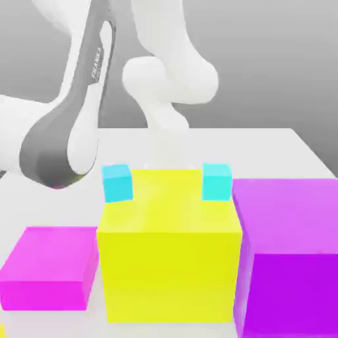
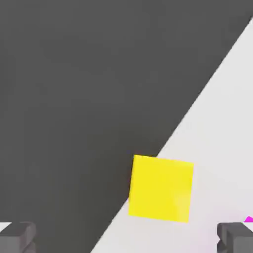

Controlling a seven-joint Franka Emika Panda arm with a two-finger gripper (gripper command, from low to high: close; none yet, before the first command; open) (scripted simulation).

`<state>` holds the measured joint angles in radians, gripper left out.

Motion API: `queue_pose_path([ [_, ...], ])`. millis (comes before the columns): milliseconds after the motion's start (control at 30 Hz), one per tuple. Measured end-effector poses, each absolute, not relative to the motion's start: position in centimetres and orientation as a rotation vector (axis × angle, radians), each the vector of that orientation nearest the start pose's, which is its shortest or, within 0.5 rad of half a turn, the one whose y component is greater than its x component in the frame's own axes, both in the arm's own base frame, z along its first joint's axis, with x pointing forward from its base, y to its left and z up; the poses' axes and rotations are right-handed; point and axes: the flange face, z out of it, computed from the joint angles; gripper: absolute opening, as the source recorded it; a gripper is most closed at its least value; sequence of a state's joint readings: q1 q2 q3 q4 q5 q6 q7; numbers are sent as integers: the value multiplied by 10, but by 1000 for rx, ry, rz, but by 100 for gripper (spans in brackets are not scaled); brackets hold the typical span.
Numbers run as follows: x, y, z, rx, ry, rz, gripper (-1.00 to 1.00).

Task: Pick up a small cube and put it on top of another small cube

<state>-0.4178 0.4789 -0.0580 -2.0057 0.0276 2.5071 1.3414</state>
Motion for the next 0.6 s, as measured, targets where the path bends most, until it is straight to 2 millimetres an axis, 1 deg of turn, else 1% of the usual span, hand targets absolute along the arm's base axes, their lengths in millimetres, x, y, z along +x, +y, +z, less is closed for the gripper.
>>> queue_pose_path([
  [67,539,-285,183,-1879,2517,-10,0],
  [133,538,-286,150,-1871,2523,-2,0],
  [167,538,-286,138,-1870,2524,-1,-100],
  [333,538,-286,139,-1869,2523,-3,-100],
  [367,538,-286,133,-1868,2523,-3,-100],
  [400,538,-286,139,-1867,2524,-2,-100],
  [433,538,-287,150,-1867,2524,-2,-100],
  [500,538,-286,179,-1867,2524,-1,-100],
  [533,541,-277,191,-1883,2508,4,-100],
  [600,554,-252,202,-1908,2482,13,-100],
])
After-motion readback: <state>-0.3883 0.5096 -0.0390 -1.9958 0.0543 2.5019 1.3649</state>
